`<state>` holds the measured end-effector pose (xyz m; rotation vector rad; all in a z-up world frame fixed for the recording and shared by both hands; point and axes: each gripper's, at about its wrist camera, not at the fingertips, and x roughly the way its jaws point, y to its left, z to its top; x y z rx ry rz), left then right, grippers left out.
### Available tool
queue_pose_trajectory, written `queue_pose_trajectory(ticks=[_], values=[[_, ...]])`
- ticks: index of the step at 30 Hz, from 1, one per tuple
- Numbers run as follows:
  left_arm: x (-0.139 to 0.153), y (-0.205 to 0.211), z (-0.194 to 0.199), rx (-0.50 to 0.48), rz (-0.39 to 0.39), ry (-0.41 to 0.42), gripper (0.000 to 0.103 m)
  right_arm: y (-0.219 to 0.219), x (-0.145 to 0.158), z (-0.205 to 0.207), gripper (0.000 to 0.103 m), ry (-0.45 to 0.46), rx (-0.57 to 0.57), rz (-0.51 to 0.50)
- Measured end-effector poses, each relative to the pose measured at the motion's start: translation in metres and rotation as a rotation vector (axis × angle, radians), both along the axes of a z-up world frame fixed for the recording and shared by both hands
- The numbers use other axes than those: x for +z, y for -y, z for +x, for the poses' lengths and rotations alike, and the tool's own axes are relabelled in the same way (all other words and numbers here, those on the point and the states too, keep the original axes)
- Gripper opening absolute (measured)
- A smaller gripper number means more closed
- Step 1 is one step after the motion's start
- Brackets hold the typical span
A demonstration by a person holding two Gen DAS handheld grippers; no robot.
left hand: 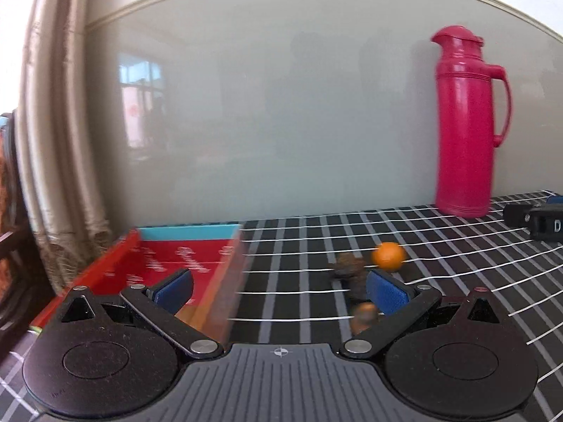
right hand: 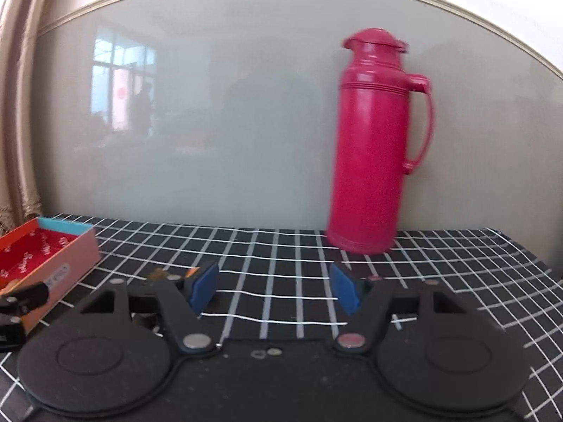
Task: Organize fruits
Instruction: 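Move the left gripper to the brown round fruit and grasp it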
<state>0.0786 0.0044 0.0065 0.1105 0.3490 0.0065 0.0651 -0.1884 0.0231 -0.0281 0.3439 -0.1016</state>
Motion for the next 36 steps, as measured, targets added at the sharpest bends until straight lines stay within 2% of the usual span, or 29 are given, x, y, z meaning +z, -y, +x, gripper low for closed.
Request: queue_pose_trajectory(ticks=[8, 17, 21, 26, 28, 32, 33, 34, 36], values=[[-0.022, 0.044, 0.016, -0.059, 0.033, -0.063, 0.103, 0.033, -0.008, -0.002, 0.069, -0.013, -0.054, 0.016], [-0.04, 0.057, 0.04, -0.053, 0.028, -0.138, 0.103, 0.056, -0.018, 0.003, 0.069, -0.027, -0.091, 0.024], [-0.044, 0.064, 0.046, -0.064, 0.029, -0.15, 0.103, 0.059, -0.023, 0.007, 0.069, -0.038, -0.1, 0.02], [-0.044, 0.067, 0.061, -0.067, -0.006, -0.163, 0.103, 0.059, -0.026, 0.011, 0.069, -0.041, -0.104, 0.018], [-0.042, 0.073, 0.066, -0.063, 0.014, -0.16, 0.103, 0.058, -0.027, 0.013, 0.069, -0.046, -0.103, 0.009], [-0.05, 0.079, 0.067, -0.072, 0.021, -0.23, 0.102, 0.059, -0.028, 0.014, 0.069, -0.053, -0.105, 0.011], [-0.05, 0.079, 0.068, -0.07, 0.024, -0.227, 0.091, 0.06, -0.028, 0.016, 0.069, -0.05, -0.105, 0.012], [-0.05, 0.079, 0.069, -0.063, 0.029, -0.228, 0.075, 0.06, -0.027, 0.017, 0.069, -0.047, -0.107, 0.013], [-0.05, 0.074, 0.071, -0.05, 0.004, -0.251, 0.066, 0.061, -0.027, 0.018, 0.069, -0.046, -0.106, 0.022]])
